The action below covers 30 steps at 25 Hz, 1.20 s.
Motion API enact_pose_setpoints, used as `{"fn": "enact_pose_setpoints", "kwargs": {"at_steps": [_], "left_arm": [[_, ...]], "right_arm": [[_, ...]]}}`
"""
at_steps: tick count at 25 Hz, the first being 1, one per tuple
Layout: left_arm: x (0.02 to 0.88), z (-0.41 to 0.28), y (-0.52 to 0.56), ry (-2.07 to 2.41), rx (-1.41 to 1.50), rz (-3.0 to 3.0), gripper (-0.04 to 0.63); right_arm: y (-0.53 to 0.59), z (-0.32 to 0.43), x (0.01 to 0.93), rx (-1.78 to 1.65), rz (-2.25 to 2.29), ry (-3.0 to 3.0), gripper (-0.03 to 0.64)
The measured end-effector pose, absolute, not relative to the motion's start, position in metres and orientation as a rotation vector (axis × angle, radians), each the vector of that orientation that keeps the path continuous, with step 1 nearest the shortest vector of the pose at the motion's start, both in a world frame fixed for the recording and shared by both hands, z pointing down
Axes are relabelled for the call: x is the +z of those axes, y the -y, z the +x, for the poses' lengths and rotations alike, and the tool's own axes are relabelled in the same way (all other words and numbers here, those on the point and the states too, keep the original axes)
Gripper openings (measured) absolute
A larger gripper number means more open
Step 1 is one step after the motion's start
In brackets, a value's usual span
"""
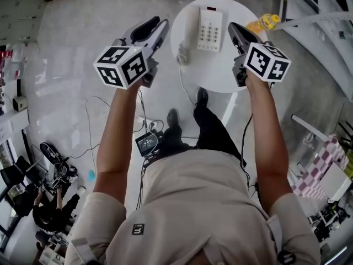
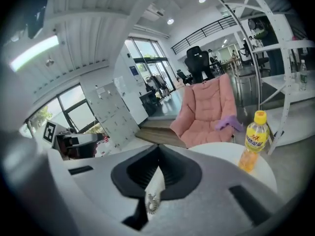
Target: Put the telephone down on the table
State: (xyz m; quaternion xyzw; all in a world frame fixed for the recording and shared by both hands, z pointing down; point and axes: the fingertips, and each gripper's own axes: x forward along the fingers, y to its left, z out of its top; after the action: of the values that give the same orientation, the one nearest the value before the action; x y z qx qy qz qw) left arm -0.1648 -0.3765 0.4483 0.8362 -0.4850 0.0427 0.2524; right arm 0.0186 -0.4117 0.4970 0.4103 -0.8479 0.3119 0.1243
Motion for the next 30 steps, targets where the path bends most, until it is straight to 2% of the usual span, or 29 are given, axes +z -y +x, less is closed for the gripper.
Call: {"fn": "enact_pose_setpoints", "kwargs": {"at_steps": [3,8,19,30], "left_arm": [[0.404,-0.172,0.352,1.332,0.064,2.329,0.046],[0.338,-0.180,0.308,1.309,-0.013,2.413,0.016],[0.229,-0.180,0.197,1.281,0.042,2.652,0.012],[0.195,-0.165,0.125,1.201,0.023,2.764,0.012]], "right_arm": [[0.385,0.012,0.448,0.835,1.150,2.556,-0.007],[0.340,-0.001,0.373,0.668,1.076,2.673,-0.008],[0.223,-0.016,0.258,0.361,0.978,2.761,-0.009],[0.149,-0.012,0.202,0.226,0.998,2.806,-0.009]]}}
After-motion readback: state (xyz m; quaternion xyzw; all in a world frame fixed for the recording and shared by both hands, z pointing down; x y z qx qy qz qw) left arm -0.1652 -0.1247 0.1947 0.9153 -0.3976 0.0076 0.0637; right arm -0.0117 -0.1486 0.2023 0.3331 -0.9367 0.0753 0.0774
